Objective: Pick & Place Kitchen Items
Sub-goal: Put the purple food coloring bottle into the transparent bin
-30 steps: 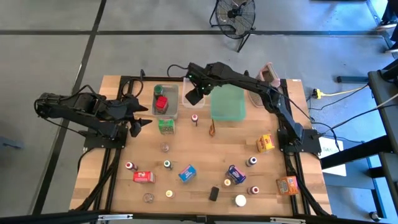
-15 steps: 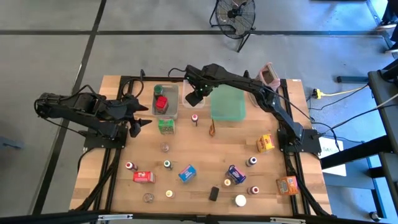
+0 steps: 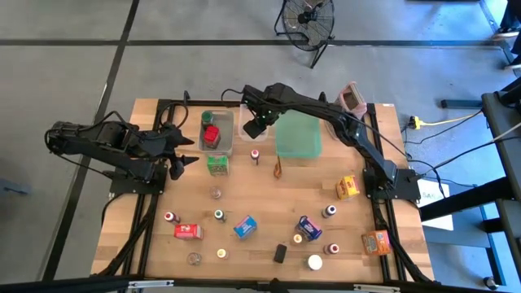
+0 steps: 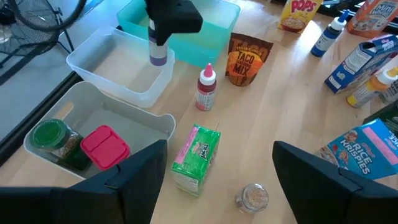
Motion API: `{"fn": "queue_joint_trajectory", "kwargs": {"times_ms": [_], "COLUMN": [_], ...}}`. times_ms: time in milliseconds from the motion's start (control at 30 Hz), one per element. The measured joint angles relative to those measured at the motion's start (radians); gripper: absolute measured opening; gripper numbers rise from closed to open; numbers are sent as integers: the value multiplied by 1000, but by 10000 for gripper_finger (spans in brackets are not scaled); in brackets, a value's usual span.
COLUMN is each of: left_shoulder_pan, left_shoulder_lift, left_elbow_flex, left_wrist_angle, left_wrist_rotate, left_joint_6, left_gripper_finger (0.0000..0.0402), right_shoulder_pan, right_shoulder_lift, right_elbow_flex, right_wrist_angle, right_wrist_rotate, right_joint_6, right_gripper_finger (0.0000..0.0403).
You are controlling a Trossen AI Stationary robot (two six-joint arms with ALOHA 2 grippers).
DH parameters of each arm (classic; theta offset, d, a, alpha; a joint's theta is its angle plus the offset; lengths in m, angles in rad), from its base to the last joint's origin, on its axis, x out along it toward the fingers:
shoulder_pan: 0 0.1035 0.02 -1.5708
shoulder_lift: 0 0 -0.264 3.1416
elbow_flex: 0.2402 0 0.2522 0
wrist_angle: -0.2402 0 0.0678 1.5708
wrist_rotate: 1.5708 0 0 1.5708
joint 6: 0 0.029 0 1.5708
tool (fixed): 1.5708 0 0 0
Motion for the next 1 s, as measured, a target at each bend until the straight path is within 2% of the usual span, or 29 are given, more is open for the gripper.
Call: {"fn": "queue_joint_trajectory", "kwargs": {"times_ms": [533,867,1000], "left_shoulder_pan": [0,0,0], "left_shoulder_lift": [0,4,9], "left_elbow_flex": [0,0,0], "left_wrist_angle": [3,3,3], "left_wrist_rotate": [1,-25,-24], "left_joint_6": [-71,-77,-125], "left_gripper_finger": [286,287,287], "right_shoulder_pan": [2,2,2], "right_shoulder_lift": [59,95,95], "right_elbow_flex": [0,-5,-5], "right_wrist_angle": [0,-8,-1], "right_wrist_rotate": [2,-42,-55], "right_joint_6": [-24,-50,-38], "right_gripper_finger": [143,143,162]}}
